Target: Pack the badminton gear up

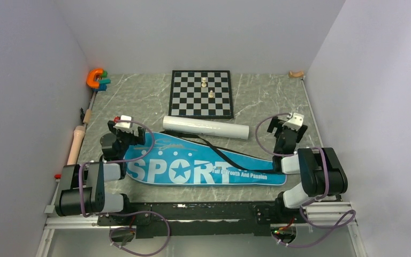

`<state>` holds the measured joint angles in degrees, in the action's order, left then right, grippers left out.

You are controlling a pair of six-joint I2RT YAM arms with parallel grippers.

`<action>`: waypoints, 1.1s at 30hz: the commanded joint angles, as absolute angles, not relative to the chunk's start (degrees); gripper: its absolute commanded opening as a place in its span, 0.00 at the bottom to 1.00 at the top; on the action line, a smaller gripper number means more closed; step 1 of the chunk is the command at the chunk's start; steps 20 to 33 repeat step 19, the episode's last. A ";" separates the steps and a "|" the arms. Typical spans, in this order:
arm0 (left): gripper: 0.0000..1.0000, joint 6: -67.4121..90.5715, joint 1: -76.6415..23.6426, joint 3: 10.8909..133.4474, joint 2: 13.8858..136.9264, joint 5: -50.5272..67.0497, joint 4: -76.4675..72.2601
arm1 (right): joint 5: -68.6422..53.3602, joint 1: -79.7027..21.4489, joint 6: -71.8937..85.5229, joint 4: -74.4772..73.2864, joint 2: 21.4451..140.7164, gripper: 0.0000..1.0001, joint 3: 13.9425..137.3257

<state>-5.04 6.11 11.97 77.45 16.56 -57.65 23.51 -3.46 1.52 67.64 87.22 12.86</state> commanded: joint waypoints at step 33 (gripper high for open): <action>0.99 -6.70 5.80 12.14 77.02 13.68 -62.01 | 18.28 -0.33 5.09 65.77 84.52 1.00 13.19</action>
